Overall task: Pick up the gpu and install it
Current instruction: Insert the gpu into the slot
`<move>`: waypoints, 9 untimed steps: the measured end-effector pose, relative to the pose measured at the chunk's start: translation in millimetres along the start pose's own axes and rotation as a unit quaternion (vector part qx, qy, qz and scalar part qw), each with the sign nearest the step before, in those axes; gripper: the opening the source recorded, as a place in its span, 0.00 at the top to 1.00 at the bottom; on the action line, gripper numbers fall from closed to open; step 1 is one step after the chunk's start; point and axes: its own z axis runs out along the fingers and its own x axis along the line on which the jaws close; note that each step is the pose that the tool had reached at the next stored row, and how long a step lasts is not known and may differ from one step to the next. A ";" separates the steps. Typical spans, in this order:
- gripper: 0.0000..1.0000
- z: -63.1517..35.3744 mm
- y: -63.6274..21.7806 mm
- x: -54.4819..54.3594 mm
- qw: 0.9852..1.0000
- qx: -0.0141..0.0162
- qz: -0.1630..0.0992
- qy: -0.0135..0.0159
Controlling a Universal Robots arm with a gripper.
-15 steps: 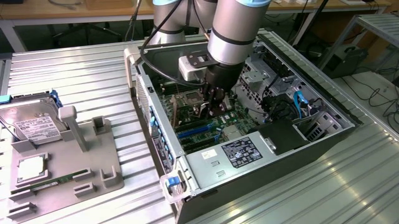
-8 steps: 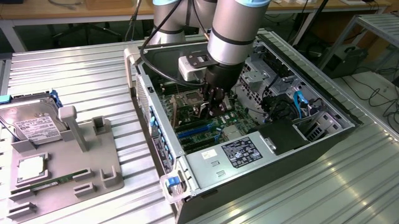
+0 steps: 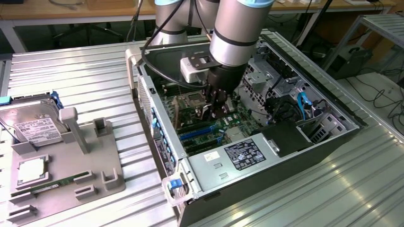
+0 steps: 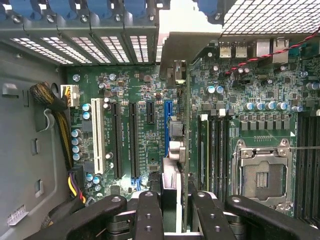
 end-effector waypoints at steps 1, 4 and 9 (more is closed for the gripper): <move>0.72 0.0 0.5 0.1 1.000 0.000 0.000 0.000; 0.72 0.0 1.2 0.9 1.000 0.000 0.000 0.000; 0.72 0.5 2.1 2.5 1.000 0.000 0.000 0.000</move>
